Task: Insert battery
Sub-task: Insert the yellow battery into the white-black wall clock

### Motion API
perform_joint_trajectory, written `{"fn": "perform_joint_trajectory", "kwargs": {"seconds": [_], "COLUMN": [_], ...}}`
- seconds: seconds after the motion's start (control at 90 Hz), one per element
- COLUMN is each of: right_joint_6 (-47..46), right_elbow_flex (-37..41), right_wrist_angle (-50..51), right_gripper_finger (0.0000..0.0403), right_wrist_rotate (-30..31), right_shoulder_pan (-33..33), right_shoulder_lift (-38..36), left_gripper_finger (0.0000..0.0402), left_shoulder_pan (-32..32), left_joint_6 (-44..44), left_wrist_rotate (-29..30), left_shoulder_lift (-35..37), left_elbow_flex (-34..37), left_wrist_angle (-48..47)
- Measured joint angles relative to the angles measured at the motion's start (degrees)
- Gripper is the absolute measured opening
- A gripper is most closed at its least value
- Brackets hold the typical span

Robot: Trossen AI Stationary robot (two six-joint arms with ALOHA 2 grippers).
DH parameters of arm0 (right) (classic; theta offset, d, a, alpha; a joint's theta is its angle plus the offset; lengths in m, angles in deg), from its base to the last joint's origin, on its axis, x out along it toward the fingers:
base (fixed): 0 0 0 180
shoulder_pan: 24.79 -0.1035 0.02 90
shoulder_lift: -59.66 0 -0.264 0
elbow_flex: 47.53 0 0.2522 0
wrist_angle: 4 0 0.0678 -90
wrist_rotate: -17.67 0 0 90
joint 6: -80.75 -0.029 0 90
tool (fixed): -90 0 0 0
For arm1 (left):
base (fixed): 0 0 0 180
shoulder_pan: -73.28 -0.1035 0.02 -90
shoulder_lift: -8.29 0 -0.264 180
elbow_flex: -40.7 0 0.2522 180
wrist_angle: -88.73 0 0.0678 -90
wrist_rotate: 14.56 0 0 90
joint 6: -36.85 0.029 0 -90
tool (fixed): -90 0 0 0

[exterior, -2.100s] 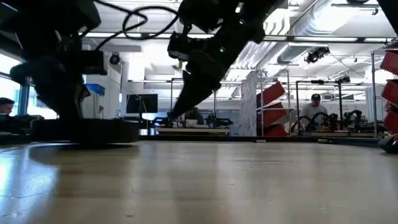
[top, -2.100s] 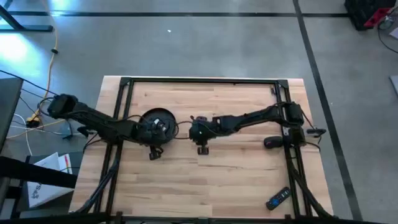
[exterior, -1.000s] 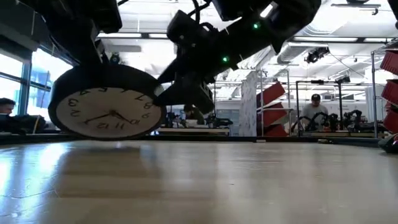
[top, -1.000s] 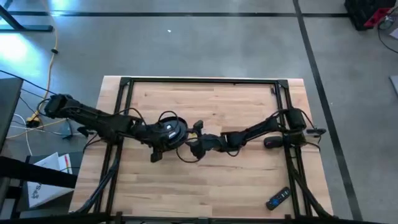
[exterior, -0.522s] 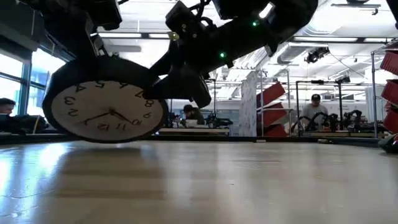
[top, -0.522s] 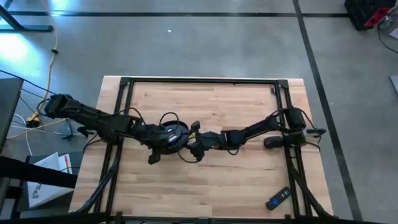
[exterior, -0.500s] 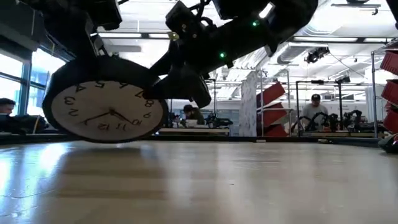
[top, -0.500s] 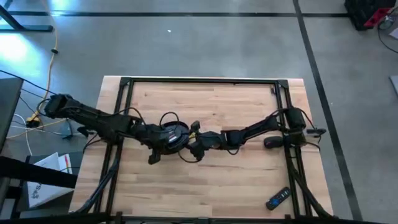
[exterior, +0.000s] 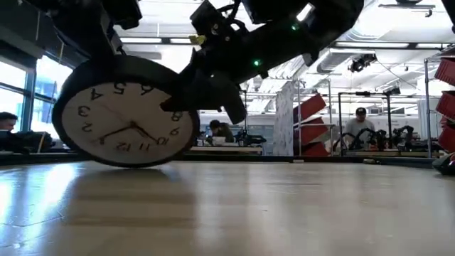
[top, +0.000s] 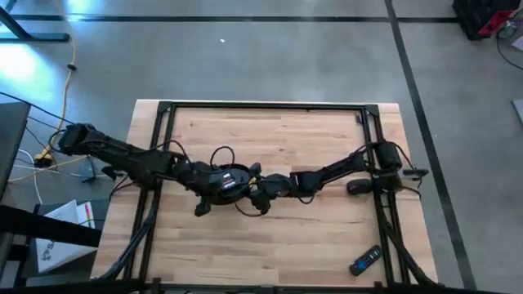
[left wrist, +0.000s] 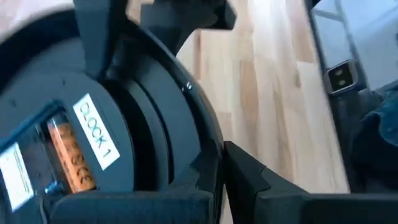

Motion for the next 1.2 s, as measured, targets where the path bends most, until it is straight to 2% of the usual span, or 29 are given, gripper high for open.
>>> {"fn": "perform_joint_trajectory", "kwargs": {"seconds": [0.256, 0.644, 0.867, 1.011, 1.2], "right_joint_6": [-6.2, -16.5, -24.1, -30.7, -44.8], "right_elbow_flex": [0.0, 0.0, -0.1, 0.0, 0.0], "right_wrist_angle": [0.1, -2.9, -4.9, -4.5, -4.9], "right_gripper_finger": [0.0137, 0.0124, 0.0123, 0.0122, 0.0122], "right_wrist_rotate": [-0.1, 1.4, 3.6, 6.1, 3.2], "right_shoulder_pan": [0.0, 0.1, 0.2, 0.6, 2.0], "right_shoulder_lift": [0.1, 0.1, 0.0, 0.0, -0.6], "left_gripper_finger": [0.0013, 0.01, 0.0111, 0.0111, 0.0111], "left_shoulder_pan": [0.0, 0.0, 0.3, 1.9, 4.8], "left_joint_6": [2.2, 5.3, 9.0, 11.4, 11.9], "left_wrist_rotate": [0.1, 5.4, 14.4, 20.3, 28.9], "left_shoulder_lift": [0.1, 5.7, 9.9, 11.5, 12.9], "left_elbow_flex": [0.0, -1.2, -8.4, -12.4, -16.3], "left_wrist_angle": [1.1, -1.2, -13.7, -18.2, -23.2]}}
